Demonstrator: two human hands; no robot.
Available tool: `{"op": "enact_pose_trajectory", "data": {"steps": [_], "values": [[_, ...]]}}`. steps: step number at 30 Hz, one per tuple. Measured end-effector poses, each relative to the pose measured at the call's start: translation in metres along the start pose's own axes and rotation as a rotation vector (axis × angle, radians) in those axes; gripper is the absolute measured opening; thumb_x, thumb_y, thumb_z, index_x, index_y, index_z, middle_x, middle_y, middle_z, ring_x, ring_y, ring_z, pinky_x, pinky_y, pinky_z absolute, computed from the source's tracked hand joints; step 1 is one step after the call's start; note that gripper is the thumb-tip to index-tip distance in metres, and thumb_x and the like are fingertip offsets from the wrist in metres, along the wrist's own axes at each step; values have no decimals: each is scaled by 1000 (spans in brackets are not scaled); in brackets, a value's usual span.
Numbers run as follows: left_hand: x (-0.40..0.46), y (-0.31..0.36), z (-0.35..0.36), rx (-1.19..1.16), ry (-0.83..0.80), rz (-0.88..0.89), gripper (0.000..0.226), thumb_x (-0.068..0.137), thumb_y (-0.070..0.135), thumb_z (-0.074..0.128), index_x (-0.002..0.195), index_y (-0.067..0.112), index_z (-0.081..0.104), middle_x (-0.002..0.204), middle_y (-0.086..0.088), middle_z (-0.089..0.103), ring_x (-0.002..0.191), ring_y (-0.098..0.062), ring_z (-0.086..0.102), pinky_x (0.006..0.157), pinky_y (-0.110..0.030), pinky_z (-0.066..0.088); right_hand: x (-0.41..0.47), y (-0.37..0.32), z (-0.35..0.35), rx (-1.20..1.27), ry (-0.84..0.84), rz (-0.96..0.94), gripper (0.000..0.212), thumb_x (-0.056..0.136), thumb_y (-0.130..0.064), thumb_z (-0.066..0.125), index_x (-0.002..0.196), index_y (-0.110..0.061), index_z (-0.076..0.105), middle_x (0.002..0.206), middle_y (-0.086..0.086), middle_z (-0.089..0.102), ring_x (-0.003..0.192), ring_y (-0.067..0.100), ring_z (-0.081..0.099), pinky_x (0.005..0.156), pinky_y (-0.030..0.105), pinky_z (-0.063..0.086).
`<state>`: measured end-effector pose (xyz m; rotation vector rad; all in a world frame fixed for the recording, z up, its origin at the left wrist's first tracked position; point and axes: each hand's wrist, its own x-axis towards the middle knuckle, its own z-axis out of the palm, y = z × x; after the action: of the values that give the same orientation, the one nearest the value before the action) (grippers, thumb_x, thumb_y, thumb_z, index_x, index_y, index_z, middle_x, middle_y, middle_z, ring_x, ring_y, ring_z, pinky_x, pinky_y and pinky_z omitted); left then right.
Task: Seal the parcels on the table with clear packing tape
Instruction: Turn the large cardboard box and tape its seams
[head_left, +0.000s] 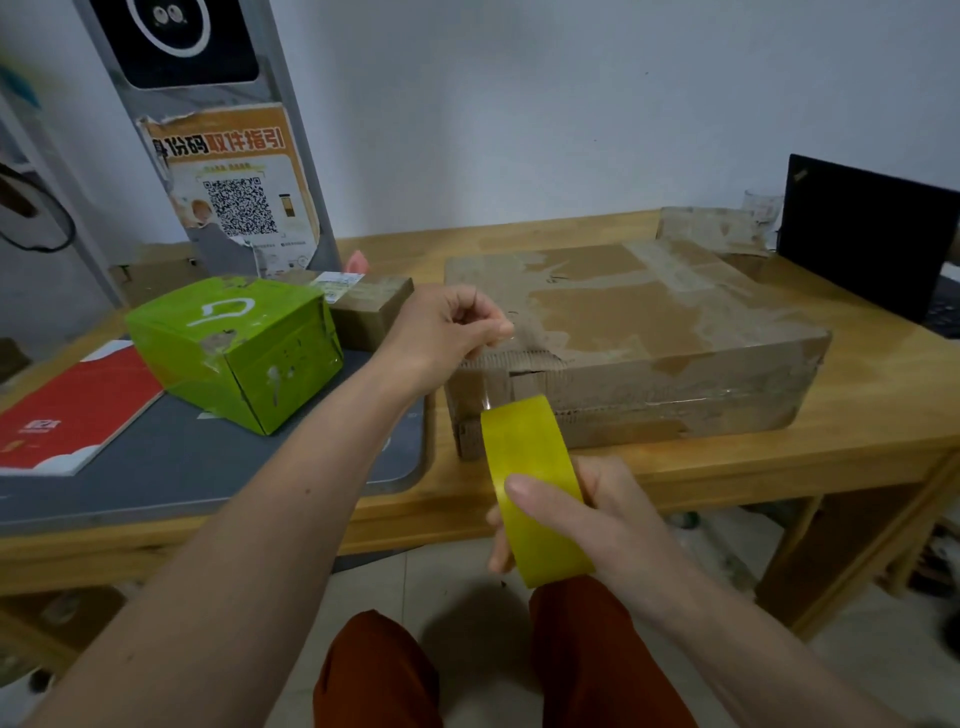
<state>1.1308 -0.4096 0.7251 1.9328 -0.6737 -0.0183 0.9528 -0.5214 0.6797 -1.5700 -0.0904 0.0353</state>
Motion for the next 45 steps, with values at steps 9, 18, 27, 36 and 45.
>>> {"op": "enact_pose_trajectory", "data": {"steps": [9, 18, 27, 36, 45], "values": [[35, 19, -12, -94, 94, -10, 19, 88, 5, 71, 72, 14, 66, 66, 1, 62, 46, 2, 46, 51, -14, 43, 10, -28, 7, 187, 75, 73, 42, 84, -42, 64, 89, 0, 67, 73, 20, 71, 66, 28, 69, 66, 34, 58], [71, 14, -11, 2, -16, -34, 18, 88, 4, 72, 72, 11, 64, 65, -1, 60, 42, 5, 47, 50, -11, 41, 22, -38, -20, -191, -170, -64, 26, 87, -25, 67, 112, -19, 65, 106, 8, 73, 96, 21, 71, 83, 34, 59], [102, -3, -4, 7, -23, -62, 25, 86, 5, 74, 66, 16, 64, 52, 9, 58, 41, 3, 42, 50, -15, 37, 41, -66, -43, -61, -111, -179, 23, 87, -23, 61, 96, -4, 70, 91, 21, 73, 82, 30, 73, 61, 29, 57], [137, -14, -7, 102, -24, -110, 31, 85, 7, 76, 61, 19, 62, 55, 8, 58, 46, -1, 48, 52, -20, 41, 74, -97, -54, 139, 223, -157, 40, 84, -39, 61, 81, -1, 69, 68, 15, 67, 56, 22, 64, 52, 30, 53], [161, -34, 6, 213, -186, -101, 31, 84, 13, 77, 59, 25, 64, 63, 15, 59, 64, 1, 51, 69, -18, 44, 111, -107, -54, 314, 305, -25, 33, 91, -34, 55, 96, -4, 68, 68, 12, 69, 55, 20, 68, 51, 33, 58]]}}
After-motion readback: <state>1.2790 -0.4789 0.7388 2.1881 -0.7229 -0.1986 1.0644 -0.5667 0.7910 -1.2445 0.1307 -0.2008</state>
